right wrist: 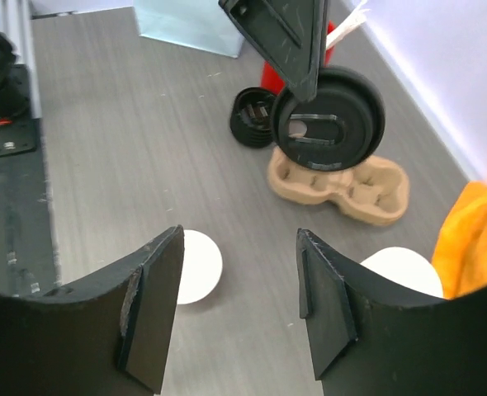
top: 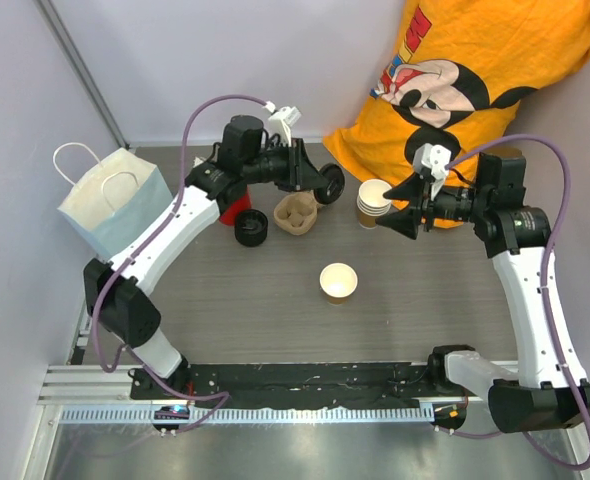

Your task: Pack the takeout coffee

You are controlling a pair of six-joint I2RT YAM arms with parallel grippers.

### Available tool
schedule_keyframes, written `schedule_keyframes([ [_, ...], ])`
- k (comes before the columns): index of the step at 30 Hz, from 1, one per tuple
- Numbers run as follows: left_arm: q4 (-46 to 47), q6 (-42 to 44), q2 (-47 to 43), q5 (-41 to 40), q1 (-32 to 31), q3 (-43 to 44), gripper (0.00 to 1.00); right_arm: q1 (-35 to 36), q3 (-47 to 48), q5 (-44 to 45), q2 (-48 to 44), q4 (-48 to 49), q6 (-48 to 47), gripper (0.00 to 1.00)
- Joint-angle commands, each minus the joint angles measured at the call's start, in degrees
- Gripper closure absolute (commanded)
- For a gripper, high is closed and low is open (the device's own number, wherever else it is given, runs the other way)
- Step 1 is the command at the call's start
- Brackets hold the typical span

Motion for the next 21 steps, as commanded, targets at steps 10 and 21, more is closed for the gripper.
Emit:
schedule_keyframes([
  [10,28.6,-28.3,7.1,10.2,0.5,-7.6,0.73,8.4,-9.2,8.6,3.0,18.5,-0.4,0.46],
  [21,30.1,-30.0,8.3,11.2,-0.4,-7.1,0.76,13.4,-14.6,15.2,3.0,25.6,-0.9,0.46],
])
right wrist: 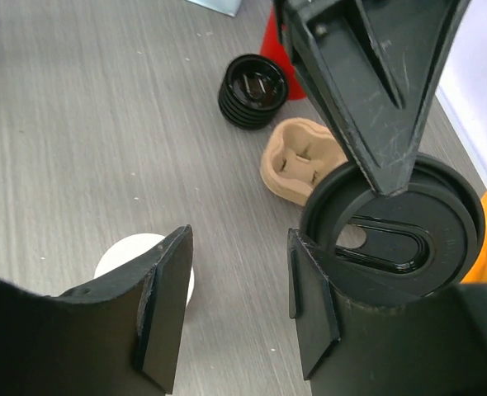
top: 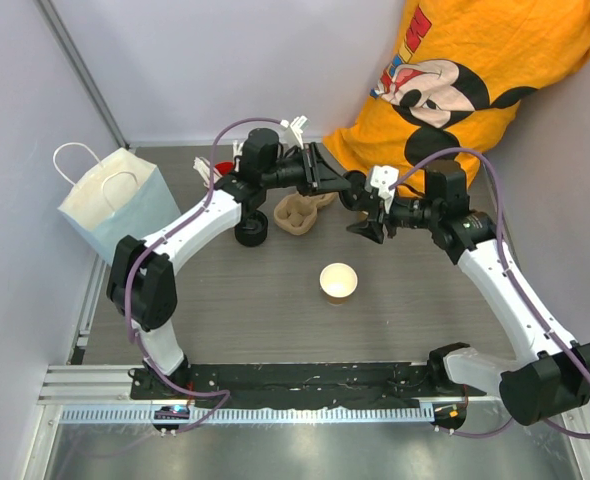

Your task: Pack the takeout coffee

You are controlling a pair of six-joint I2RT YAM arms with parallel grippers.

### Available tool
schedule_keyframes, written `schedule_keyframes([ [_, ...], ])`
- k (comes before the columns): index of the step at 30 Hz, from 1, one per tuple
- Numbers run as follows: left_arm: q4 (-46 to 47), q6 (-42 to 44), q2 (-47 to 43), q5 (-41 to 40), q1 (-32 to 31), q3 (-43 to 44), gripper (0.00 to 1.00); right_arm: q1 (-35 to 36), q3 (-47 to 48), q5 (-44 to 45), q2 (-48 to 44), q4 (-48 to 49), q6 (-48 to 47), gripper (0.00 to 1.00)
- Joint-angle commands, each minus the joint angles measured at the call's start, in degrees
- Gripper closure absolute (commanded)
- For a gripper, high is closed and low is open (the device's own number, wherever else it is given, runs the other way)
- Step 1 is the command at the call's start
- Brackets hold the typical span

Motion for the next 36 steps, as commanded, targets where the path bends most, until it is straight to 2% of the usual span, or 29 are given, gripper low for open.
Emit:
schedule_keyframes([
  [1,4.2,-1.2,-0.1,1.9,-0.5,0.7,0.76,0.4,-1.2,3.6,-0.1,6.5,-0.9,0.46],
  [20,3.3,0.7,-0.7,1.8,-0.7,0.1,0.76,-0.2,1.7,1.3,-2.9,-1.7,-10.3,0.49],
  [28,3.1,0.8,-0.6,1.8,-0.7,0.1,0.76,-1.4,4.1,1.5,-2.4,-1.7,-8.7,0.5],
  [36,3.5,0.4,-0.8,2.1,-0.6,0.1,0.76,-1.6,3.8,3.8,0.1,4.5,-2.6,0.51],
])
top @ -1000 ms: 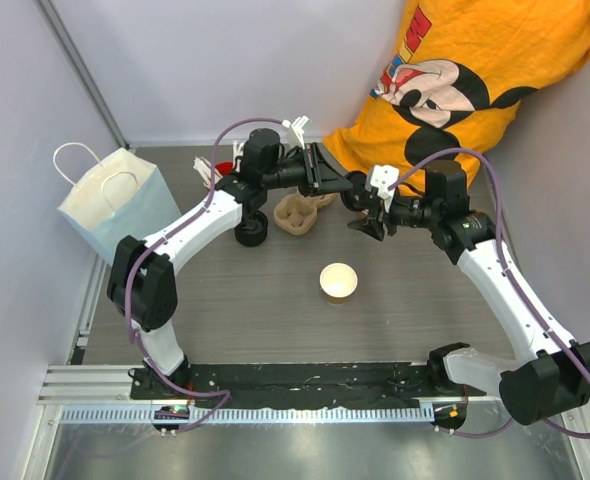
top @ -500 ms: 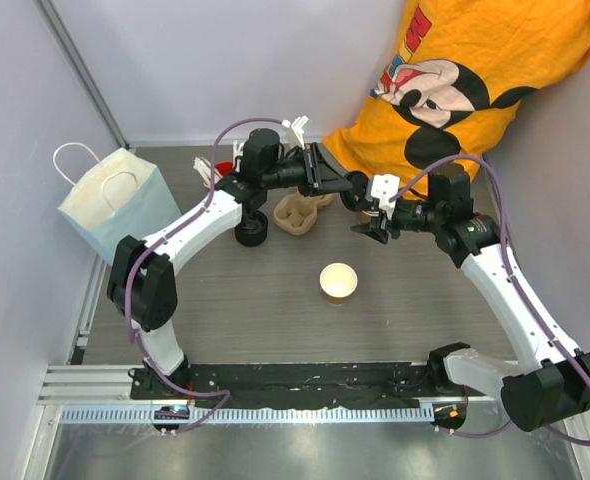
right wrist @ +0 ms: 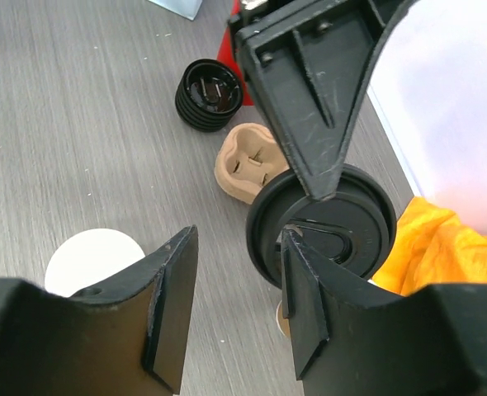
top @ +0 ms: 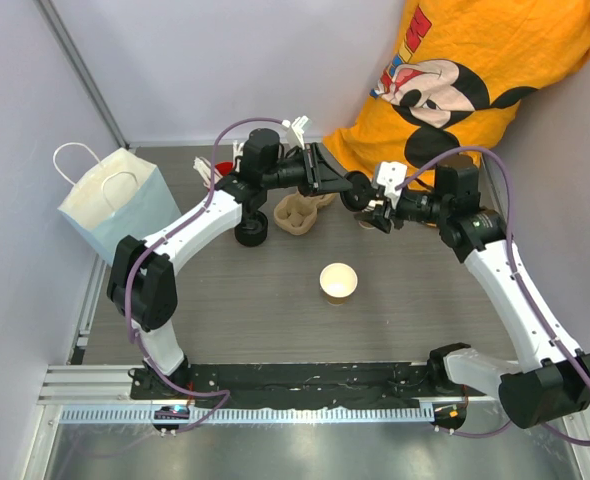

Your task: Pack the takeout coffee

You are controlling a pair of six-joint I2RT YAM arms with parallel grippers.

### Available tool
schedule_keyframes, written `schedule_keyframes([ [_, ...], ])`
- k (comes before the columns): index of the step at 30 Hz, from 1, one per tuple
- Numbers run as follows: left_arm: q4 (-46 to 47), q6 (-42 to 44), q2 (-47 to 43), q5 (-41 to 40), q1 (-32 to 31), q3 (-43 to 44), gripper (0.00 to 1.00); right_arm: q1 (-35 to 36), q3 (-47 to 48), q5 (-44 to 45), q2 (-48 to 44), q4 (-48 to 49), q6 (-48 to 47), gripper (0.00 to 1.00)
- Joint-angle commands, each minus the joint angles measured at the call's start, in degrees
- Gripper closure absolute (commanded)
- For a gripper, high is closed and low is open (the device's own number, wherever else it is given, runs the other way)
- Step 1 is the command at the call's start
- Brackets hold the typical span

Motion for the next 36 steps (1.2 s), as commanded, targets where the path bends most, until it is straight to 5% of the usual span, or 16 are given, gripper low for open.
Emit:
schedule_keyframes([
  [1,2.7,0.3,-0.9,1.6,-0.2,0.2,0.76,-0.2,0.6,1.7,1.5,6.0,4.0,0.51],
  [22,2.6,1.7,-0.5,2.8,-0.1,1.0,0.75,-1.4,-2.1,5.7,1.8,12.4,9.2,0.57],
  [36,-8.9,19.1,-4.0,-0.1,0.9,-1.2,0.42,-4.6,-4.5,13.7,10.3,4.2,14.1,0.59],
])
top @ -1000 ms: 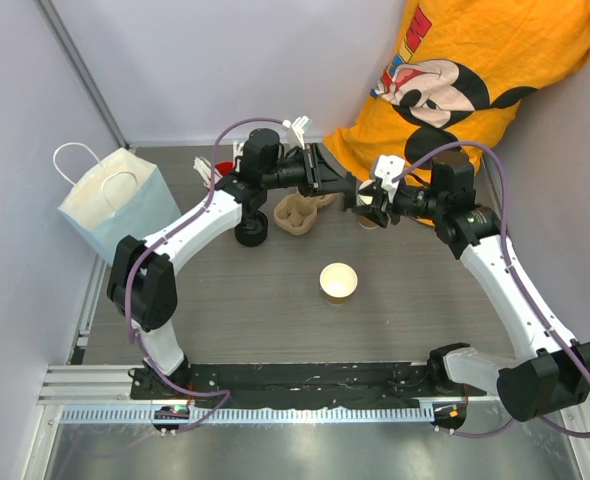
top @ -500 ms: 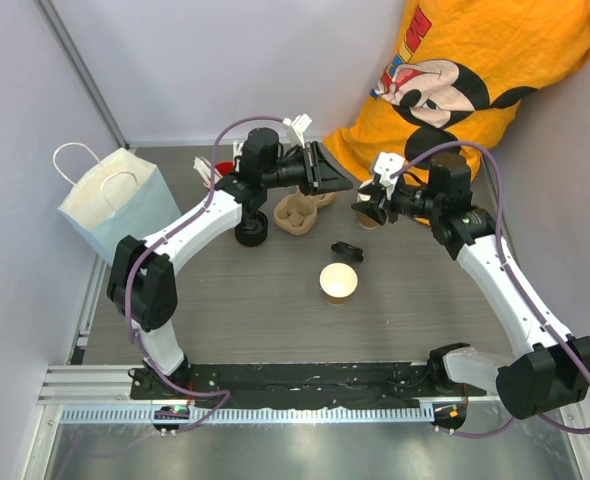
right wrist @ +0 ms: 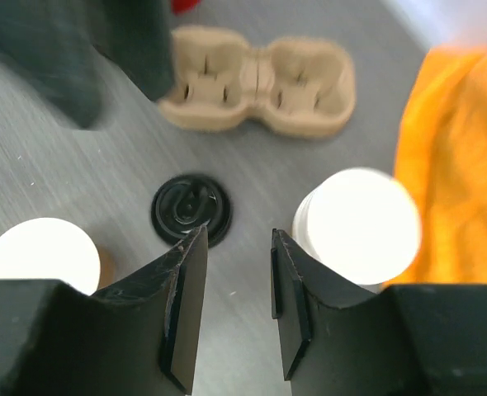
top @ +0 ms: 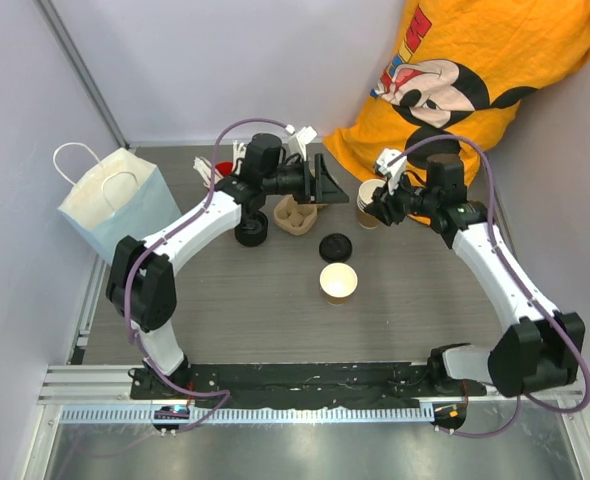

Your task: Pack the takeout coffee

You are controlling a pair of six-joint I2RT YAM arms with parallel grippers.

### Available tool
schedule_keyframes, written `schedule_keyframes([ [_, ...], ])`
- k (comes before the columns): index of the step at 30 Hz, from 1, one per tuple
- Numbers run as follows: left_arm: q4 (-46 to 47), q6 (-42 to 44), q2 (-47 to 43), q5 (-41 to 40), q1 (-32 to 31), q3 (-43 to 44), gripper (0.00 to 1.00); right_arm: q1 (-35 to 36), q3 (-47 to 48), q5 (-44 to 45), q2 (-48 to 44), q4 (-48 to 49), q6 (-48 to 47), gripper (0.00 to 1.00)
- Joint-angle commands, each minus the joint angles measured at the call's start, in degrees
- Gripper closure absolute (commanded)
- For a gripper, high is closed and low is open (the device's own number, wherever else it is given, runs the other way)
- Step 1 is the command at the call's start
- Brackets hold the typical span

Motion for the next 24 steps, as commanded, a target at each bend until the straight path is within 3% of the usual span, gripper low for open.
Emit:
schedule_keyframes([
  [1,-2.1,6.7,-4.3,-1.0,0.8,-1.7,0.36,-0.4,-1.0,3.3,5.5,-2.0,6.4,0.58],
  [10,-11.0,16.3,-8.6,-5.8,4.4,-1.0,0.01,1.5,3.8,3.3,12.6,-4.5,10.4,0.54],
  [18,-21.6,30.2,-15.7,-12.1,7.6,0.4,0.0,4.2,12.4,5.3,20.4,-11.0,7.1,0.54],
  [24,-19.0,36.5,-23.4,-13.5,9.1,-9.3,0.0,4.7,17.2,5.5,27.4,-14.4,4.6,0.57],
])
